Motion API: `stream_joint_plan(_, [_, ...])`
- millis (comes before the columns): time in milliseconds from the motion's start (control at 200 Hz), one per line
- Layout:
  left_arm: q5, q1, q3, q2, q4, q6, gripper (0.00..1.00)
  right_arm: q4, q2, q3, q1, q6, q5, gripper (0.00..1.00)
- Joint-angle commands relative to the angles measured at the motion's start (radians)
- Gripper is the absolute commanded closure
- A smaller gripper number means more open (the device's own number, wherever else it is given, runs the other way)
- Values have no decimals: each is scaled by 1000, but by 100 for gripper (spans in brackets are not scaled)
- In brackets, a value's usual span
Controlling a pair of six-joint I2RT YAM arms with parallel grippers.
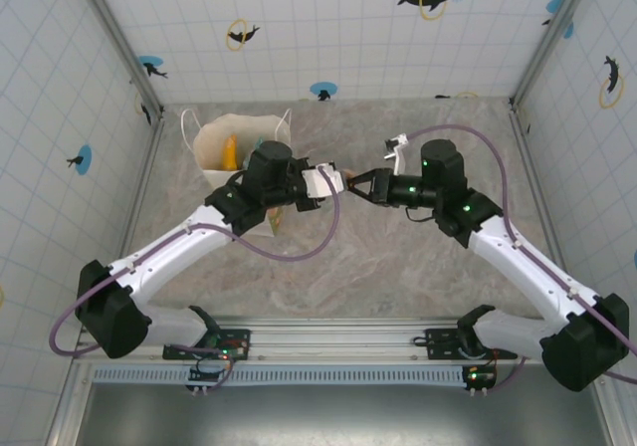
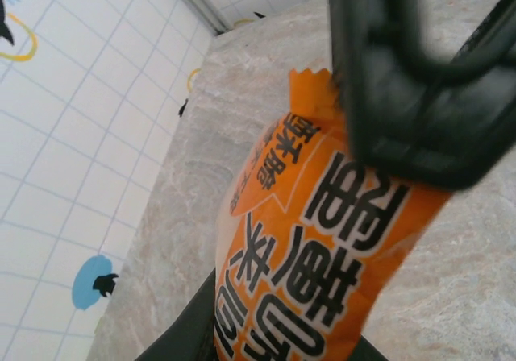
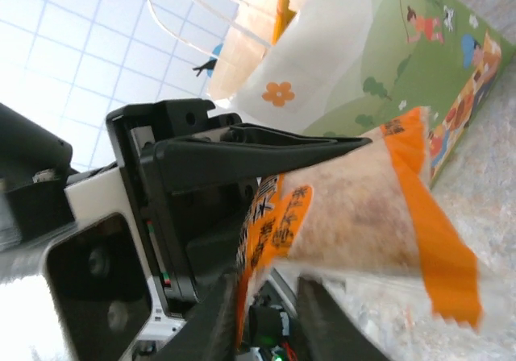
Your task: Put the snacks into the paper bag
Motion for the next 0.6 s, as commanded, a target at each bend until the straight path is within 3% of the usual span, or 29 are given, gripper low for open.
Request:
stream_joint_plan(0, [-52, 10, 57, -9, -40, -63, 79, -19, -51, 39, -32, -72, 28, 70])
stream_joint_plan(175, [-40, 59, 203, 1, -164, -176, 79, 33, -142, 1, -116, -96, 76, 62])
stream_joint_plan(355, [11, 131, 313, -25, -202, -316, 78, 78, -179, -69, -150, -70, 92, 61])
stream_joint_plan(595, [-85, 272, 353, -63, -180, -504, 77, 123, -144, -114, -149, -24, 64, 65])
